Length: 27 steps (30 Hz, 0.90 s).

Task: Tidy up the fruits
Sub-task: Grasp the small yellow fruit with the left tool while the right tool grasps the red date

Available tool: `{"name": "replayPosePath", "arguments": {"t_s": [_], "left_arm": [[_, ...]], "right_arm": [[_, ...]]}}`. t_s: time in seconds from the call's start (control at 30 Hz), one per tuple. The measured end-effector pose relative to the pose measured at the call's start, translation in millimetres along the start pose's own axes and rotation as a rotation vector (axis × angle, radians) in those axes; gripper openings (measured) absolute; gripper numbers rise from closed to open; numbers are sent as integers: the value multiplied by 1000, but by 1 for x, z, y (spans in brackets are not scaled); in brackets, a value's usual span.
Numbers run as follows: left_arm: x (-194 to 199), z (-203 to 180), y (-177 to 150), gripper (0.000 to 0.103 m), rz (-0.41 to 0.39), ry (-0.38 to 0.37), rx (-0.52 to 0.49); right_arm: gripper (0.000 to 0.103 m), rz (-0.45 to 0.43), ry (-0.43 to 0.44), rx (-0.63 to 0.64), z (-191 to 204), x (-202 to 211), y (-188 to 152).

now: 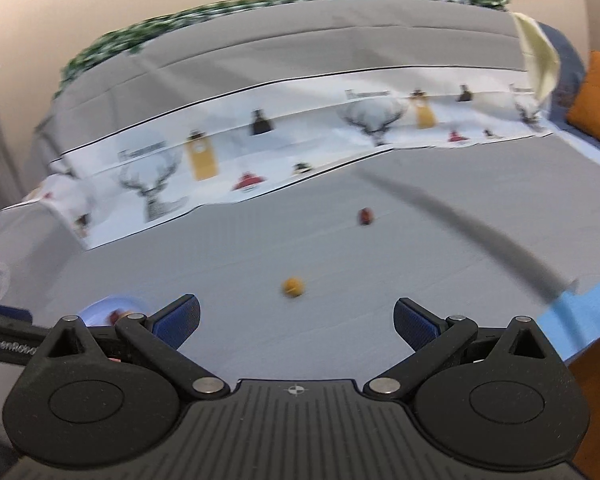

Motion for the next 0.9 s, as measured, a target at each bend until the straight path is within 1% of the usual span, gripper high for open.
{"name": "replayPosePath", "arguments": {"t_s": [0.13,0.23,0.33,0.4,0.53,0.6,0.63,0.7,0.73,0.83,0.9], "left_arm": [[-40,-37,33,103,8,-52,-38],[-77,-63,57,103,26,-64,-69],[-116,-82,78,103,55,-61,-94],[-140,-91,90,103,69,-53,-110],[-195,-103,109,103,122,-48,-130],[-220,-106,116,103,147,-29,-137],[-229,-106,119,103,150,-28,-138],[-235,-105,124,103,125,-71,-120],[-238,-103,127,103,123,-80,-108],[-243,-102,130,103,107,-90,-112],[-245,-101,131,103,104,-92,-125]], "right_arm": [[102,0,-74,-4,-40,-43,24],[102,24,-126,-15,-68,-86,38],[102,77,-139,-34,-90,-136,50],[102,102,-116,-24,-96,-171,59],[102,138,-120,4,-104,-237,77],[102,153,-117,24,-106,-271,88],[102,152,-119,36,-105,-285,93],[102,140,-125,72,-103,-311,103],[102,131,-127,84,-102,-322,107],[102,113,-124,93,-98,-352,116],[102,72,-166,118,-94,-361,118]]}}
Point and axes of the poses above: each gripper's, at about its wrist camera, not at the fingertips, and x roughly against the way its jaws point, z to its left, y to its top, the point moved 7 cm from there along -x, roughly the way its jaws point, and after that the axes turned 12 degrees about z, right-handed, at the moved point
